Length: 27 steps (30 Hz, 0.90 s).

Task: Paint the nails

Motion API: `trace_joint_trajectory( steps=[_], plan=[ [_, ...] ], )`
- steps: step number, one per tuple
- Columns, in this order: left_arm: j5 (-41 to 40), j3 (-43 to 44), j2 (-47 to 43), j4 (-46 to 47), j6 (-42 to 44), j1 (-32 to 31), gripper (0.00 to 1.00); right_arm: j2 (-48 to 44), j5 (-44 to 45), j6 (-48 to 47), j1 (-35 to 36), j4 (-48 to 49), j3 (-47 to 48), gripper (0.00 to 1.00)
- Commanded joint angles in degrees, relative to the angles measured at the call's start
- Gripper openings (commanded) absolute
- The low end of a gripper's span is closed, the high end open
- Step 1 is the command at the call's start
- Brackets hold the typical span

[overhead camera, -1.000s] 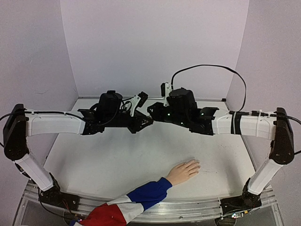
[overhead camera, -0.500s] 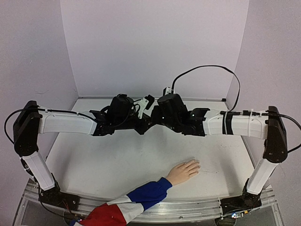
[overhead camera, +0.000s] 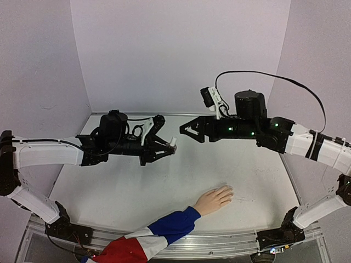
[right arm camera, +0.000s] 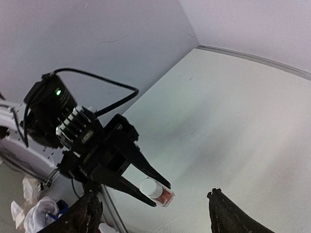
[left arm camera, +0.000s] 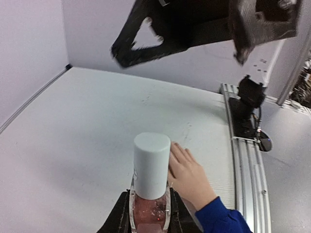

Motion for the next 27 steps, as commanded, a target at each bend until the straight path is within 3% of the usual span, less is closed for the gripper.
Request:
trace_joint_trajectory(
  steps=[1,5,9,15,19,22,25,27],
  plan=[
    [15.4,-0.3,-4.8,4.6,3.2,-0.2,0.0,-0.4,-21.0,-9.2,0.3,0.2,0.5,0.75],
    [21.4,0.7,-5.0,4.6,0.2,-0.2,0.0,2.6,-25.8,-12.4,0.3,-0.4,3.0,0.67],
    [23.0,1.4,-4.7,4.6,-1.7,-0.2,0.0,4.8,-26.6,-13.0,0.2,1.7,4.2,0.5],
    [24.1,2.2,-3.9,4.6,-3.4,-0.1,0.0,6.7,-29.7,-11.5,0.4,7.0,4.5,0.34],
    [25.2,3.0,-2.7,4.6,-4.6,-0.1,0.0,7.4,-30.7,-11.4,0.6,8.1,4.9,0.31],
    [25.9,3.4,-1.8,4.6,-4.7,0.5,0.0,7.5,-31.1,-11.4,0.8,8.5,4.9,0.18],
    [25.8,3.7,-1.4,4.6,-6.5,0.9,0.0,7.6,-31.5,-11.3,0.9,8.5,4.7,0.15],
    [25.2,4.0,-1.3,4.6,-6.8,1.1,0.0,7.7,-31.5,-11.3,1.0,8.5,4.3,0.03]
  ],
)
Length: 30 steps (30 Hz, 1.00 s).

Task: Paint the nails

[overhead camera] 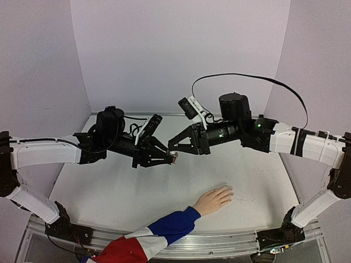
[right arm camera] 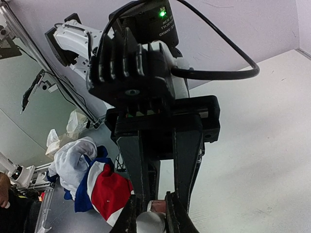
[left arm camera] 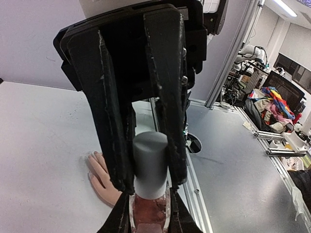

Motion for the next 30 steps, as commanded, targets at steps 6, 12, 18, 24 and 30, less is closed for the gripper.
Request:
trace_joint_trajectory(
  steps=[6,12,18,24,30],
  plan=[
    [-18.4,2.7,-0.8,2.7,0.1,0.7,0.0,-0.9,7.4,1.3,1.2,3.1,-0.9,0.0],
    [-45.1,3.5,-0.3,2.5,3.9,0.5,0.0,0.7,37.3,7.5,6.4,0.3,-1.0,0.0],
    [-46.7,5.1,2.3,2.5,4.4,0.5,0.0,3.2,49.0,11.7,9.8,-0.6,1.0,0.0],
    [-38.4,2.3,1.5,1.9,1.5,0.5,0.83,0.7,64.0,12.0,7.8,-2.5,-0.8,0.0],
    [-34.3,-2.2,-2.9,1.5,-0.1,0.5,0.99,-2.0,73.1,13.2,-2.6,-2.7,-11.0,0.0]
  ],
)
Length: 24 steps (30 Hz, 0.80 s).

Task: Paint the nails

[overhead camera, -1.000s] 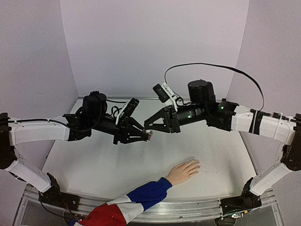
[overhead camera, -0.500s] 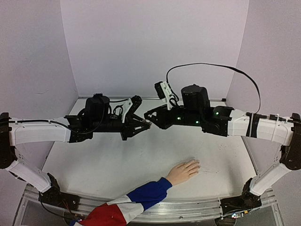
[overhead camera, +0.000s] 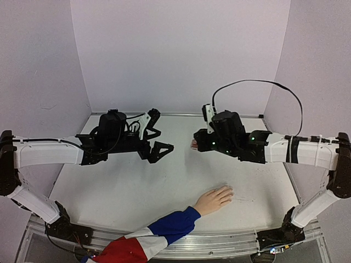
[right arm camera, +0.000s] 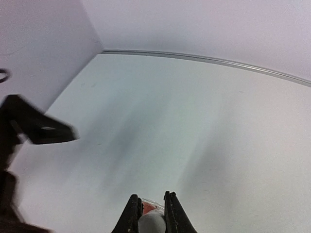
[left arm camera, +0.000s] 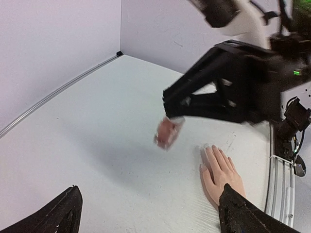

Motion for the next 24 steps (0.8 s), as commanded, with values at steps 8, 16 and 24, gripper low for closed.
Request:
trace_joint_trajectory(
  steps=[8,16,24],
  plan=[
    [0.8,-3.7,-9.7,1.4,-1.8,-0.1,1.0,-8.1,18.5,6.2,-22.1,6.5,-24.6,0.0],
    [1.6,-3.6,-9.5,0.8,-2.6,-0.1,0.99,-6.5,17.4,8.6,-31.8,10.4,-31.6,0.0],
    [2.0,-3.3,-9.8,0.5,-2.7,-0.1,0.99,-0.2,18.5,13.3,-32.5,11.7,-32.4,0.01]
  ],
)
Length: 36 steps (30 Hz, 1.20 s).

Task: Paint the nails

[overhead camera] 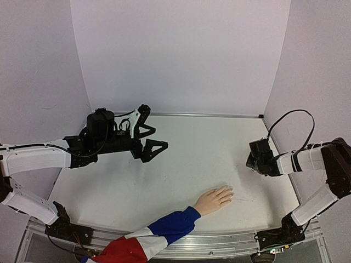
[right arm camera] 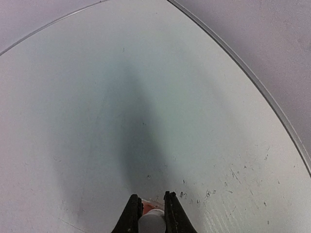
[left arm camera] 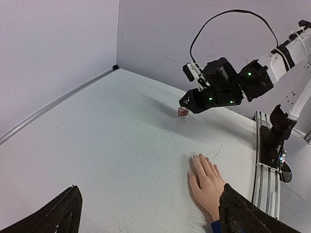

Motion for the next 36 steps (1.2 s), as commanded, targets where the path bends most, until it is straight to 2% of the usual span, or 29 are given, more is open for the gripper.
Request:
trace_joint_trajectory(
  steps=[1,4,7,10,13,15,18,22,30,36],
  plan=[
    [1.0,0.4,-1.5,1.0,-0.3,-0.1,0.99,3.0,2.3,4.0,-0.2,2.1,-0.4,0.02],
    [0.7,0.3,-1.9,0.8,-0.3,0.0,0.99,3.0,2.2,4.6,-0.2,2.4,-0.7,0.12],
    [-0.7,0.2,-2.6,0.5,-0.5,-0.1,0.99,0.9,3.1,4.2,-0.2,-0.5,0.0,0.38],
    [-5.5,0.4,-4.4,-0.3,-1.6,0.0,1.0,-4.8,3.6,3.1,-0.2,-8.2,2.7,0.63],
    [-13.1,1.9,-7.3,-3.2,-2.3,0.5,0.99,-13.1,3.5,-0.4,-0.2,-16.8,7.4,0.88],
    [-20.9,4.5,-9.6,-7.4,-2.2,0.9,0.99,-18.5,1.5,-4.6,-0.2,-22.8,11.4,0.98],
    [-28.3,7.8,-14.1,-11.3,1.0,1.1,0.99,-27.4,-7.0,-14.3,-0.2,-26.9,17.7,0.98],
    [-33.6,9.8,-21.1,-11.6,7.0,1.2,0.99,-37.1,-15.1,-21.7,-0.2,-30.5,24.1,0.98],
    [-37.8,11.8,-27.7,-11.7,13.3,1.1,1.0,-45.8,-18.8,-26.3,-0.2,-34.4,34.4,0.98],
    [-39.8,11.7,-30.3,-11.8,14.9,1.2,0.99,-49.0,-17.7,-26.1,-0.2,-34.3,34.2,0.98]
  ],
)
